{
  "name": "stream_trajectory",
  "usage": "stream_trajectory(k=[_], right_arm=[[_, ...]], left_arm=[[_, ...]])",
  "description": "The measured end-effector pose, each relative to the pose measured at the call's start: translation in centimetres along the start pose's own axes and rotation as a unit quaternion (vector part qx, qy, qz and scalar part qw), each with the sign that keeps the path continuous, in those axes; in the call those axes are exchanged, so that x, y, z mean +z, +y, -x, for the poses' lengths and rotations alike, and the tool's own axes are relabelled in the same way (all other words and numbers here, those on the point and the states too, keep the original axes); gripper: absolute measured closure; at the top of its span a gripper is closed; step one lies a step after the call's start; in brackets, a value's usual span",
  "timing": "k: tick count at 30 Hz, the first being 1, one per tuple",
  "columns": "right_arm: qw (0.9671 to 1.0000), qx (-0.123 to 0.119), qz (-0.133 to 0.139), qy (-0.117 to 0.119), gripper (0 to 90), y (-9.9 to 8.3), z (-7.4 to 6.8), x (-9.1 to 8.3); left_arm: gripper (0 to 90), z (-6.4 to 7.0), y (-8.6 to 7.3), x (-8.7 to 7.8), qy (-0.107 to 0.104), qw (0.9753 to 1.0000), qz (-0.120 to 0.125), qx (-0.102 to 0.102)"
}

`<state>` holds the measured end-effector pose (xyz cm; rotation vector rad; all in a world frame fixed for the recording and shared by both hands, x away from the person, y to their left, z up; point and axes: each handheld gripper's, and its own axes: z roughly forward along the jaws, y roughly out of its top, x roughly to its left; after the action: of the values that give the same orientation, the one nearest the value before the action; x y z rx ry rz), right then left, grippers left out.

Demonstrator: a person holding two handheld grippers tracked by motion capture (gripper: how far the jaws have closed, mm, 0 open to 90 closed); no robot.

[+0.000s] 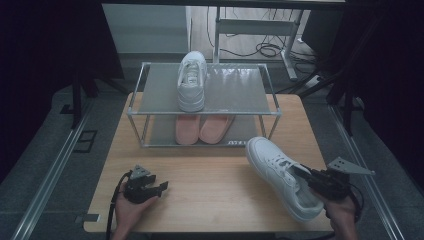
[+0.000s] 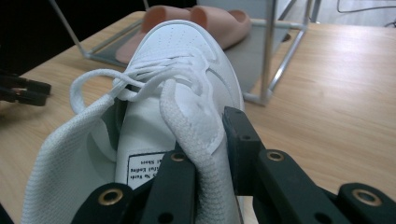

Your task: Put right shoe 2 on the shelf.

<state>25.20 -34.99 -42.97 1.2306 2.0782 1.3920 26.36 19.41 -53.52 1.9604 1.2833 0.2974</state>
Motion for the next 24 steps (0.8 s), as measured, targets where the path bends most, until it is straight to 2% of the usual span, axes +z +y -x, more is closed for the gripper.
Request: stream_trajectory(k=[10, 16, 20, 24], right_arm=[[0.9993, -0.003, 0.024, 0.029, 81.7, 1.4, -2.1, 1.4], [0.9983, -0.019, 0.027, 0.047, 81.7, 2.8, -4.2, 2.5], [0.9973, -0.017, 0.038, 0.061, 81.7, 3.7, -5.4, 3.6], [0.995, -0.027, 0.051, 0.082, 81.7, 5.1, -6.7, 4.0]], left_arm=[[40.7, 0.0, 0.0, 0.1, 0.003, 1.0, -0.003, 0.0], [40.6, 0.0, 0.0, 0.1, 0.002, 1.0, -0.002, 0.001], [40.6, -0.2, 0.0, -0.2, 0.001, 1.0, 0.004, -0.003], [40.6, -0.5, 0.0, -0.3, 0.0, 1.0, 0.006, -0.005]])
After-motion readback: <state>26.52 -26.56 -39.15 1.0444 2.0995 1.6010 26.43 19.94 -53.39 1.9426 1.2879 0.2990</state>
